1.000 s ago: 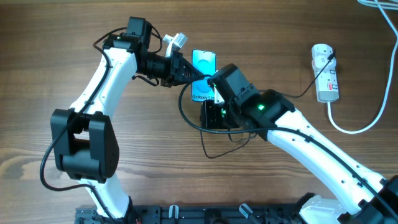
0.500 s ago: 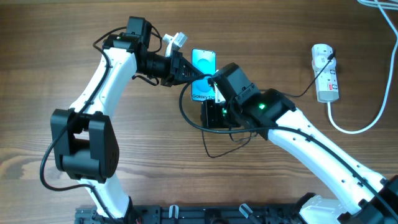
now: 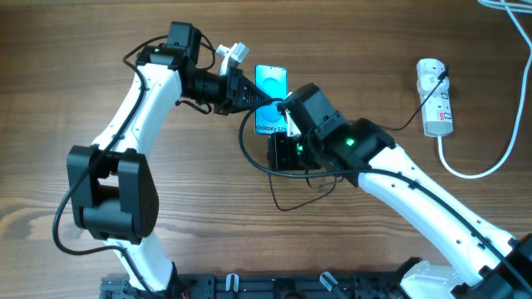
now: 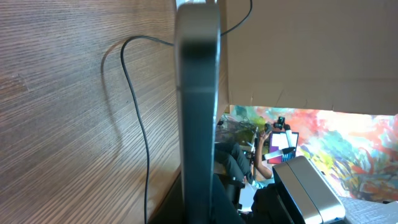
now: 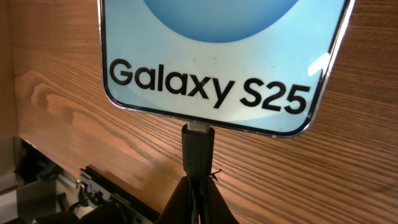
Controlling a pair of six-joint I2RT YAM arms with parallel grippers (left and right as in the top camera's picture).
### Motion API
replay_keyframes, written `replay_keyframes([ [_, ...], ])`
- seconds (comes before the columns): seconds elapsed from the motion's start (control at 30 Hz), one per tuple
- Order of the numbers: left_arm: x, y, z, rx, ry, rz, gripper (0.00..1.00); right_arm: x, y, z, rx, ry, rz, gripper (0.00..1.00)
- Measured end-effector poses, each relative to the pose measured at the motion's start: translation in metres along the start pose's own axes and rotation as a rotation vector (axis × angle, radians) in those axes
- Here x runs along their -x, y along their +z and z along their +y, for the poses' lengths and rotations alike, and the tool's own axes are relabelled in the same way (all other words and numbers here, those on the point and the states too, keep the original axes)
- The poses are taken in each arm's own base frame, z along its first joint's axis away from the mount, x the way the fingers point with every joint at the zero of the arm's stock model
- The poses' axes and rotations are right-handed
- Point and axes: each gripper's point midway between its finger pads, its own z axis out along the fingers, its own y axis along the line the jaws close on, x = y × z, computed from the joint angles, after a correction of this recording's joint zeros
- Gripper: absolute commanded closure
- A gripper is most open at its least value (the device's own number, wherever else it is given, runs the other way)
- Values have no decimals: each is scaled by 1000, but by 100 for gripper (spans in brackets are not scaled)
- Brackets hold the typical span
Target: Plug charger to phone and switch on socket
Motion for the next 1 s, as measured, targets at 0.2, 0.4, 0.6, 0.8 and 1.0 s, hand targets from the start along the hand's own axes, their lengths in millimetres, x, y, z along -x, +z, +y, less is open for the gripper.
replay_keyframes([
  [0.2,0,0,0,1,0,0,96,0,0,0,2,2,1,96],
  [0.4,1,0,1,8,3,-3,96,2,-1,0,11,7,2,96],
  [0.6,1,-1,5,30,1,-5,96,4,-1,1,19,6,-7,96],
  [0.8,0,-3,7,36,-15,-5,96,5,-1,4,32,3,-10,96],
  [1.0,-1,-4,5,23,-15,-2,96,5,-1,5,38,2,-7,96],
])
